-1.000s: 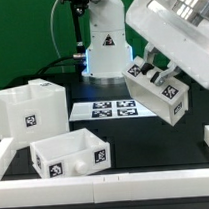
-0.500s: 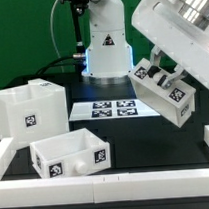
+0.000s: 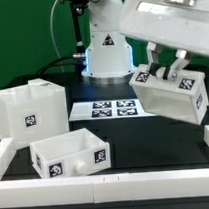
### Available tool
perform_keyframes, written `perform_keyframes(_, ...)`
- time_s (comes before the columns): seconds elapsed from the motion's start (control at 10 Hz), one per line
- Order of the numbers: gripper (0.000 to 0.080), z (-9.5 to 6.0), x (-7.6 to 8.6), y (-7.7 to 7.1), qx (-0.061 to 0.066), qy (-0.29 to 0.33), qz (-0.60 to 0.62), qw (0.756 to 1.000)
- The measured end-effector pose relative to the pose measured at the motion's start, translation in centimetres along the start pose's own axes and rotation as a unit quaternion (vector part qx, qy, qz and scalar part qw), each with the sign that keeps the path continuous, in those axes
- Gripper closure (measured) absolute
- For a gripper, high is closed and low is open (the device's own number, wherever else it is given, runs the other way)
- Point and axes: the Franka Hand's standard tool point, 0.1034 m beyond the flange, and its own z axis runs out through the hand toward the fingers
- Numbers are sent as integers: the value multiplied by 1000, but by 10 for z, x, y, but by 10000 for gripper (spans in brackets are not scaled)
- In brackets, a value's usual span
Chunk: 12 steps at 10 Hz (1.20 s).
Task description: Assemble drawer
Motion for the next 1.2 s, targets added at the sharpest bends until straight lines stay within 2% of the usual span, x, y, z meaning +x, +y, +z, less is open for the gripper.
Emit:
perform_keyframes(0.1,630,2,-1,-7,53,-5,0,999)
perform_keyframes(0.2,630,3,-2,-7,87,-11,3,996)
perform_keyframes(0.3,630,3,-3,-8,109,-19,5,994)
perform_keyframes(0.4,630,6,-7,-10,109,-22,-4,994)
perform_keyframes(0.5,630,12,-4,-12,102,-17,-32,994)
perform_keyframes(0.6,630,6,12,-16,102,-3,-44,994)
perform_keyframes(0.7,630,1,19,-17,105,5,-54,993)
perform_keyframes(0.8,630,-4,21,-20,114,11,-49,992)
perform_keyframes(0.9,630,-10,10,-30,152,20,-23,988)
perform_keyframes(1.0,630,-11,-2,-34,172,24,-19,985)
perform_keyframes(1.1,630,-11,-11,-42,179,26,-8,984)
perform_keyframes(1.2,630,-11,-22,-54,198,33,6,980)
